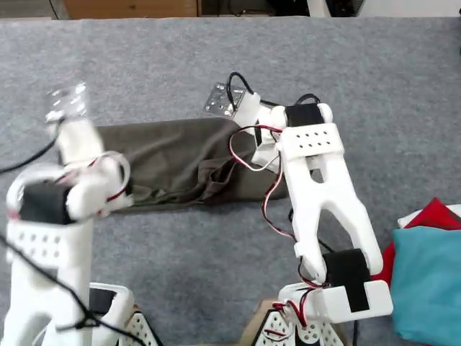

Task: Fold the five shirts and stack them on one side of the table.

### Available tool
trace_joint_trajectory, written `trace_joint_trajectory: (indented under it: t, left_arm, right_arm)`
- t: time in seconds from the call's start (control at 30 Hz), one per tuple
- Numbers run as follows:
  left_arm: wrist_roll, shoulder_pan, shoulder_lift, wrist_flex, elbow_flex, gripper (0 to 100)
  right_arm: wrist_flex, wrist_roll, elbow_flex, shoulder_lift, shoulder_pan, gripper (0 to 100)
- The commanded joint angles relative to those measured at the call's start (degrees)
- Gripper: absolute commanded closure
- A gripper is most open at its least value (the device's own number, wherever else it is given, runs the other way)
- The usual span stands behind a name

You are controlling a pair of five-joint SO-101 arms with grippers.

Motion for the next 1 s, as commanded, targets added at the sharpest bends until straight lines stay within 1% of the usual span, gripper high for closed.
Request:
trace_joint_trajectory:
  t: [0.0,0.13,0.23,0.33,0.4,0.5,0.6,0.87,0.97]
  left_arm:
    - [3.78,10.02,5.67,2.73,-11.08,98]
    - [5.89,20.40,10.42,2.37,-13.36,98]
    - [7.03,27.34,15.08,-0.62,-12.22,98]
    - [8.18,32.00,20.26,-5.36,-11.25,98]
    - [8.88,34.20,23.96,-9.05,-11.08,98]
    - [9.49,35.78,29.32,-13.36,-11.25,98]
    - [10.20,35.87,34.77,-17.85,-11.25,98]
    - [10.11,33.05,49.27,-28.04,-11.69,98]
    - [10.37,31.47,54.29,-28.92,-12.84,98]
  right_arm:
    - [0.35,-3.52,-3.56,-0.04,3.56,99.2]
    - [0.35,-8.09,-3.82,0.57,10.24,99.2]
    - [1.49,-10.46,-3.91,3.12,14.37,99.2]
    - [2.20,-11.16,-4.09,7.69,16.40,99.2]
    - [0.62,-11.43,-4.09,10.51,17.01,99.2]
    - [-0.62,-12.48,-5.76,12.88,17.10,99.2]
    - [-0.53,-13.63,-8.57,13.85,18.68,99.2]
    - [-0.70,-17.23,-12.35,17.45,23.96,99.2]
    - [-0.70,-17.41,-12.35,18.15,24.57,99.2]
